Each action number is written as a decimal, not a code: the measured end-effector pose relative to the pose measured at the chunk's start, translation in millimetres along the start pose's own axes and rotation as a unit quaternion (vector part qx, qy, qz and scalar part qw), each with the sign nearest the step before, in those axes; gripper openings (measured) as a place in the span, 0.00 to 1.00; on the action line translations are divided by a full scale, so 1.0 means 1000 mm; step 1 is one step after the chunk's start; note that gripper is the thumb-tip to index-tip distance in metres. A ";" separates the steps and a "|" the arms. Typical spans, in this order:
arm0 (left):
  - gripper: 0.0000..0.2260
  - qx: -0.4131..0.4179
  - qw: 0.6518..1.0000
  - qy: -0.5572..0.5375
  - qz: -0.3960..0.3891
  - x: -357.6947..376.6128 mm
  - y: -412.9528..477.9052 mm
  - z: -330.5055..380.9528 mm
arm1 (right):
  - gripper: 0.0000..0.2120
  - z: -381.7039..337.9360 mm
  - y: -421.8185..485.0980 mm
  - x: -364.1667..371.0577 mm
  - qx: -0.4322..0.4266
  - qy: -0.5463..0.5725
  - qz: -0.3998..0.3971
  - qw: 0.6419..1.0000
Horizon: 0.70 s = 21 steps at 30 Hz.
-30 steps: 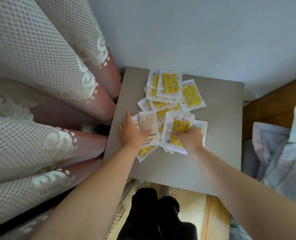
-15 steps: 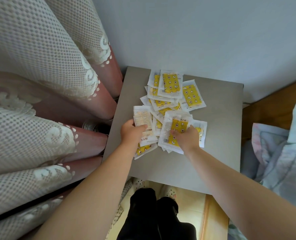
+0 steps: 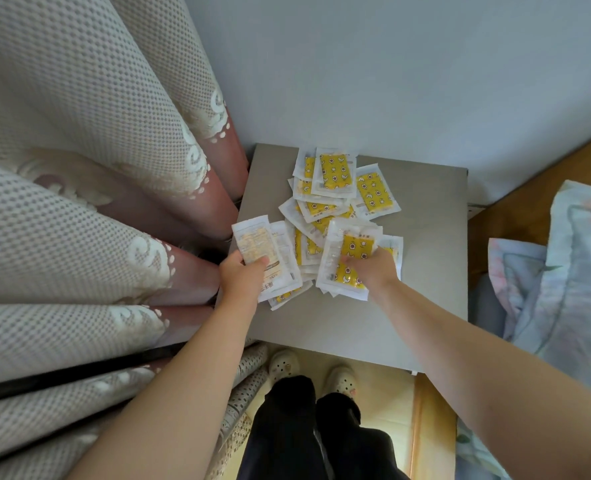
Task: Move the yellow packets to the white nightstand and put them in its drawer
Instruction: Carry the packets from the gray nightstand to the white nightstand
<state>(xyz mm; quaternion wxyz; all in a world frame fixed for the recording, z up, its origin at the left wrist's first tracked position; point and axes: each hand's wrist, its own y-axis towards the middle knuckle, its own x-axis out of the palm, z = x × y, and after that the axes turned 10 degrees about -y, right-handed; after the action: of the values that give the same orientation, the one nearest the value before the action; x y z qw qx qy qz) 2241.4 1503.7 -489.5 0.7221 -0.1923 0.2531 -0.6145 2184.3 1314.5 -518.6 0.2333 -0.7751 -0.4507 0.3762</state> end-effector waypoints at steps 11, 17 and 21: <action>0.12 -0.027 0.991 0.056 -0.115 -0.011 -0.072 0.005 | 0.12 0.013 -0.081 -0.026 0.048 0.119 0.017 0.992; 0.14 -0.035 0.971 0.097 -0.216 -0.038 -0.119 -0.016 | 0.06 0.064 -0.165 -0.020 0.067 0.221 -0.005 0.973; 0.15 -0.049 0.946 0.156 -0.279 -0.062 -0.152 -0.042 | 0.09 0.114 -0.222 -0.011 0.094 0.281 0.013 0.955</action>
<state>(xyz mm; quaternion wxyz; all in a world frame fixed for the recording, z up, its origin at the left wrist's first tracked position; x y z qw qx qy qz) 2088.5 1539.7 -425.5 0.4634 -0.1919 0.3283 -0.8004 1974.4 1415.1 -427.7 0.4174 -0.8300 -0.3193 0.1868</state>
